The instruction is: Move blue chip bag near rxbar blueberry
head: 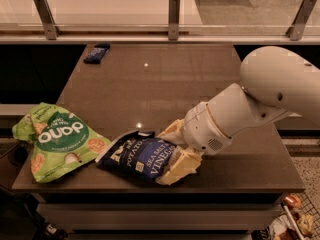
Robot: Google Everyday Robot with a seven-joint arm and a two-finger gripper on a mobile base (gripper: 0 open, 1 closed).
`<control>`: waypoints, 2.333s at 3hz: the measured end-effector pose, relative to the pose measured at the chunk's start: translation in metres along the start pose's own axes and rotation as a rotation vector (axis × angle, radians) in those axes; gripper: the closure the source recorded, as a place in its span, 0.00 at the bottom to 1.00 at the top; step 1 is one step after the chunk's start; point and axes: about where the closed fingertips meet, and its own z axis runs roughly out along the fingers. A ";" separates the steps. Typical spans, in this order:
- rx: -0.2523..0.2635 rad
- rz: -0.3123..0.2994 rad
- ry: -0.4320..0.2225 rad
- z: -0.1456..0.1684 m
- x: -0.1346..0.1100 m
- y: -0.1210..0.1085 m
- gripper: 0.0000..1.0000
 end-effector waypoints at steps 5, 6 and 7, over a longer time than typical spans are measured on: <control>0.145 0.085 0.054 -0.066 0.008 -0.028 1.00; 0.171 0.092 0.078 -0.099 0.008 -0.051 1.00; 0.202 0.088 0.110 -0.128 0.004 -0.081 1.00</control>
Offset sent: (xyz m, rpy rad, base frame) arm -0.0007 0.0010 0.0005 -0.0011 -0.0013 0.0024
